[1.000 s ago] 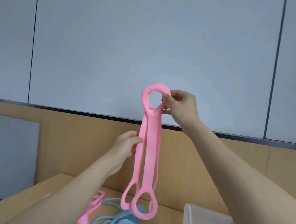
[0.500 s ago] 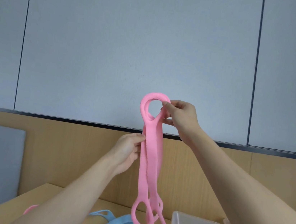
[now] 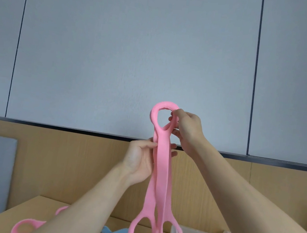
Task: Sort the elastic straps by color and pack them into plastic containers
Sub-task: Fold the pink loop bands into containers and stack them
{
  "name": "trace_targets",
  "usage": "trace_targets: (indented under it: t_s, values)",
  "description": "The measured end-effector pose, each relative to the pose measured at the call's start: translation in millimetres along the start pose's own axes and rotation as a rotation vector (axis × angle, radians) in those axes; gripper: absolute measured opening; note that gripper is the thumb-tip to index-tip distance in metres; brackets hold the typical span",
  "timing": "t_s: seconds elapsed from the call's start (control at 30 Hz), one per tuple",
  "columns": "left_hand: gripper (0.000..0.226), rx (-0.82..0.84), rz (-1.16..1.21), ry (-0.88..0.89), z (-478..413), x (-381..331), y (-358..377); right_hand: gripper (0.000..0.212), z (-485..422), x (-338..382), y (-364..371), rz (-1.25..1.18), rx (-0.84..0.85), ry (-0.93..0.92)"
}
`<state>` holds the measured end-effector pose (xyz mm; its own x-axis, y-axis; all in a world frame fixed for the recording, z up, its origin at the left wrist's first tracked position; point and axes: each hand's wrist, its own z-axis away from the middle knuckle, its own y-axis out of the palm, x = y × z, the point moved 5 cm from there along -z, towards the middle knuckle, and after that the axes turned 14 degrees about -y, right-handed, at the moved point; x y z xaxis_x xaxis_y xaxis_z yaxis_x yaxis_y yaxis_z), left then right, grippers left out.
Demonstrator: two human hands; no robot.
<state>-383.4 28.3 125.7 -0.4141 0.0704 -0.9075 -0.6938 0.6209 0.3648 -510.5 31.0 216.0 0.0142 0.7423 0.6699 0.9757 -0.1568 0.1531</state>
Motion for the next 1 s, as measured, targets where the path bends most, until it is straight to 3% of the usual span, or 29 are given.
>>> trace_targets:
  t_s: [0.23, 0.43, 0.63, 0.83, 1.0]
  values:
    - [0.014, -0.188, -0.158, 0.021, -3.0, 0.8, -6.4, 0.014, 0.1, 4.3, -7.3, 0.078, 0.009, -0.031]
    - [0.018, -0.289, -0.180, 0.083, -7.1, 4.2, -5.5, 0.021, 5.0, -0.7, -9.0, 0.146, -0.070, 0.029]
    - [0.038, -0.385, -0.184, 0.104, -6.0, 6.9, -4.5, 0.015, 8.8, -6.6, -6.8, -0.046, -0.138, 0.129]
    - [0.026, -0.349, -0.347, 0.079, -5.2, 3.7, 1.9, 0.013, 17.3, -8.7, -3.4, -0.438, -0.110, 0.209]
    - [0.049, -0.203, -0.409, 0.072, -6.4, -8.4, 18.4, 0.019, 20.2, -9.1, -1.8, -0.491, -0.118, 0.249]
